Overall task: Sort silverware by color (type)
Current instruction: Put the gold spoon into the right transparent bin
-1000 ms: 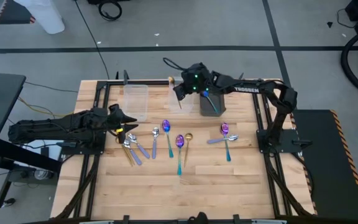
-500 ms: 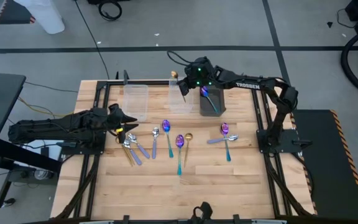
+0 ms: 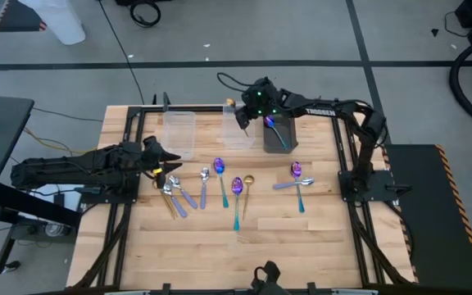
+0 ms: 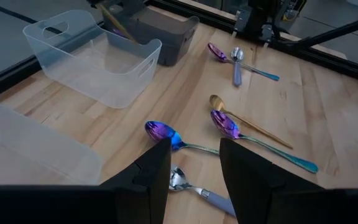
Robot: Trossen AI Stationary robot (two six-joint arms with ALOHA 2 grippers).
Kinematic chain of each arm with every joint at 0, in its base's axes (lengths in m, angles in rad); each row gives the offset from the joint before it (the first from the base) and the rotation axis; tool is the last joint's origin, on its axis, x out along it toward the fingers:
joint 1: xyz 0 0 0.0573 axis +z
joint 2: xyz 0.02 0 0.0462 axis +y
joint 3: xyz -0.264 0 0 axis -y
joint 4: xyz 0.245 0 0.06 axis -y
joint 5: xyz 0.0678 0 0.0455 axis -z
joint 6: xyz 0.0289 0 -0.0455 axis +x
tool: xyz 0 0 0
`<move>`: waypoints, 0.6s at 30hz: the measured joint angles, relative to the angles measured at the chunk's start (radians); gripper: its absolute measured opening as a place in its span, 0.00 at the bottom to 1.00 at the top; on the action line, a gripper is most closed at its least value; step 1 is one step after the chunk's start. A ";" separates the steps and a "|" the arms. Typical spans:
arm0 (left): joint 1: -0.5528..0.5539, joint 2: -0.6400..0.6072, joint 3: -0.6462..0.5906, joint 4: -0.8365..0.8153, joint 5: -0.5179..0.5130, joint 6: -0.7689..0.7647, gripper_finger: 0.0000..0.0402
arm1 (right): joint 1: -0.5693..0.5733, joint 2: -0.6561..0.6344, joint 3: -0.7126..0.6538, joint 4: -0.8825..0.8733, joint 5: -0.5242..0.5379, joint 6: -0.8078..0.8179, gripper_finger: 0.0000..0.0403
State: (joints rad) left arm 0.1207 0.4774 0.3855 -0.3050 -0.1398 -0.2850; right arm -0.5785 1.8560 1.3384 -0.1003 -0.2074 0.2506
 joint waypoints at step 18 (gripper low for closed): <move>0.001 0.000 0.000 -0.001 -0.005 -0.006 0.36 | -0.009 0.108 0.001 -0.034 0.052 0.072 0.12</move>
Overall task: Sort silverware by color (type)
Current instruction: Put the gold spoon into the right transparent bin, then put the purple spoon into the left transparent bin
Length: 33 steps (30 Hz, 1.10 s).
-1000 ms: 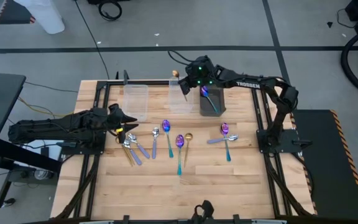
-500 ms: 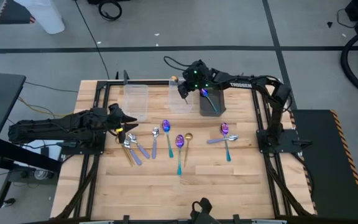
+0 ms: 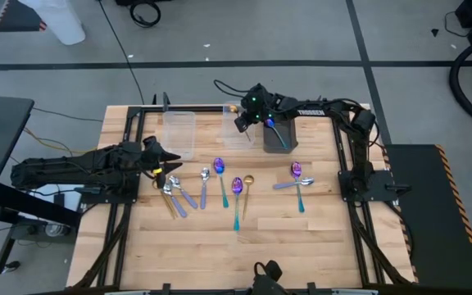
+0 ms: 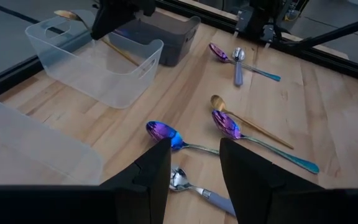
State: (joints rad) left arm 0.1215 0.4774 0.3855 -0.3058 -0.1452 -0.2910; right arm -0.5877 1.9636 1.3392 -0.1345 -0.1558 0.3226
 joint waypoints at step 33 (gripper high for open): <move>0.000 0.000 0.000 0.002 -0.096 -0.012 0.36 | 0.226 -0.021 0.304 -0.427 0.122 0.042 0.27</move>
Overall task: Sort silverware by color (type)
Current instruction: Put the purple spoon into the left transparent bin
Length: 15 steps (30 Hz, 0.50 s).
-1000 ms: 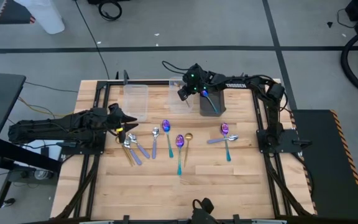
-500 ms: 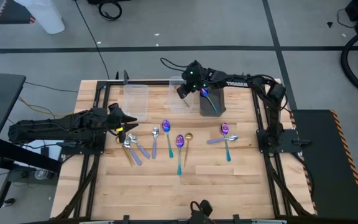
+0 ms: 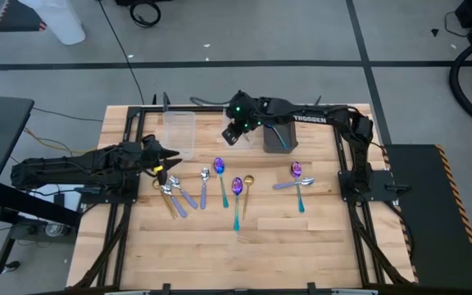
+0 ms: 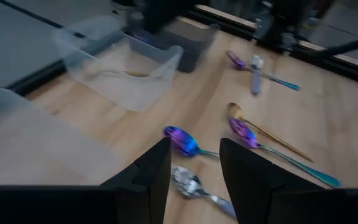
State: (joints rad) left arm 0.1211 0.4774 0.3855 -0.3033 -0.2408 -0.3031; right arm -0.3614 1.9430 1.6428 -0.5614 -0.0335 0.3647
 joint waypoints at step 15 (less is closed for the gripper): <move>0.000 0.000 0.000 0.270 -0.257 0.245 0.36 | 0.219 0.000 -0.017 -0.190 0.159 0.186 0.27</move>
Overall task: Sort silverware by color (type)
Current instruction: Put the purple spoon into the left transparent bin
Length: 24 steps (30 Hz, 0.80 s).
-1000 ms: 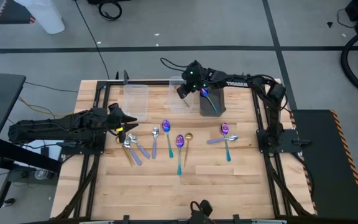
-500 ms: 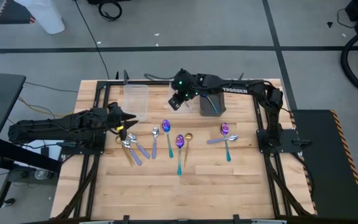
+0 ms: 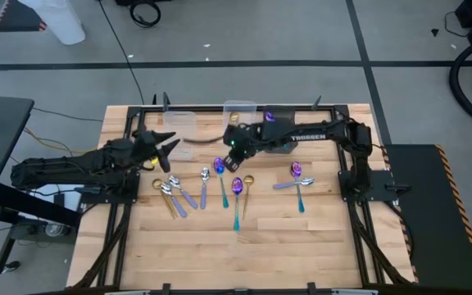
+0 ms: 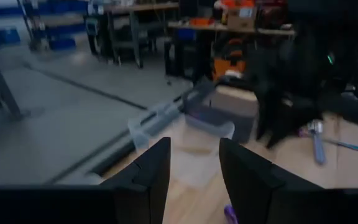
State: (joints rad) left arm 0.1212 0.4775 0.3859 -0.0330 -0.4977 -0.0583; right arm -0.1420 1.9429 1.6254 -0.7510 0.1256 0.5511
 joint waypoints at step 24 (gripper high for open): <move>-0.001 0.000 0.000 0.018 0.039 0.018 0.36 | 0.188 0.000 -0.104 -0.424 0.038 0.296 0.27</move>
State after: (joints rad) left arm 0.1204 0.4778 0.3859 -0.0149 -0.4590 -0.0405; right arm 0.0464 1.9429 1.5211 -1.1753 0.1639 0.8475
